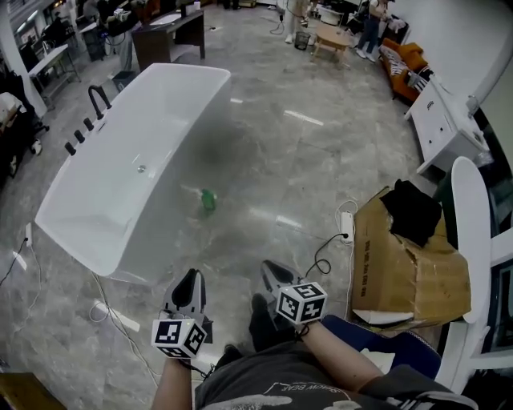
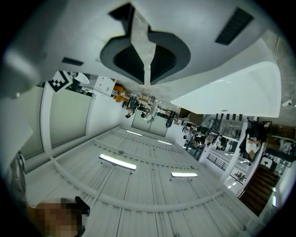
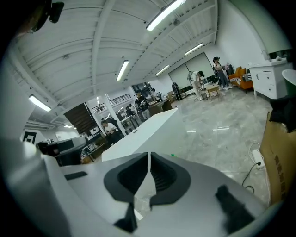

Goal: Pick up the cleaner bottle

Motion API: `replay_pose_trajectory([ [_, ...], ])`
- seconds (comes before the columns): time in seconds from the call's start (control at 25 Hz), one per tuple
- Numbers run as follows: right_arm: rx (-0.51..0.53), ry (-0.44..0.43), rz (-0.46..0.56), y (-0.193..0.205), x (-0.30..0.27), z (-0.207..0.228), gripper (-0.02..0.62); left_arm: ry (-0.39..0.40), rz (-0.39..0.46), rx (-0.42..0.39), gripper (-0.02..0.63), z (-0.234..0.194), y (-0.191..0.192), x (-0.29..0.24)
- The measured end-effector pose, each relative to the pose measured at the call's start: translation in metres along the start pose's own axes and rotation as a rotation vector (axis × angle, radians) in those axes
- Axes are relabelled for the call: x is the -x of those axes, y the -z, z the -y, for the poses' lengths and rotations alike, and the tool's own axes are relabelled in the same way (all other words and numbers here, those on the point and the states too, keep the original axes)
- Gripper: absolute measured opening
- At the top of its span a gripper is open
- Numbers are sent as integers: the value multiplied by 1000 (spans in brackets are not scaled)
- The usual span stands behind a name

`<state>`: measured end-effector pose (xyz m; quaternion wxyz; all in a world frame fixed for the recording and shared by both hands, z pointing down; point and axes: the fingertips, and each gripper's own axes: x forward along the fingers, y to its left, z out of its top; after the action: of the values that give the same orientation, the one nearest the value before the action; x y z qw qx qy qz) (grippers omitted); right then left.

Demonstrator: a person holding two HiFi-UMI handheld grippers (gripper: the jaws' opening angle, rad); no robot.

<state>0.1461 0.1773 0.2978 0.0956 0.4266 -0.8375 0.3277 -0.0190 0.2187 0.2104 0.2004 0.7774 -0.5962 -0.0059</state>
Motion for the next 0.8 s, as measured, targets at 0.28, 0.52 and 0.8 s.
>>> replay_pose_trajectory([
  [0.28, -37, 34, -3, -42, -28, 67, 31, -16, -8, -16, 51, 0, -21, -71],
  [0.52, -50, 8, -26, -56, -47, 92, 31, -101, -32, 45, 51, -20, -17, -100],
  [0.8, -32, -3, -62, -65, -71, 115, 32, -159, -18, 1, 51, -29, -32, -122],
])
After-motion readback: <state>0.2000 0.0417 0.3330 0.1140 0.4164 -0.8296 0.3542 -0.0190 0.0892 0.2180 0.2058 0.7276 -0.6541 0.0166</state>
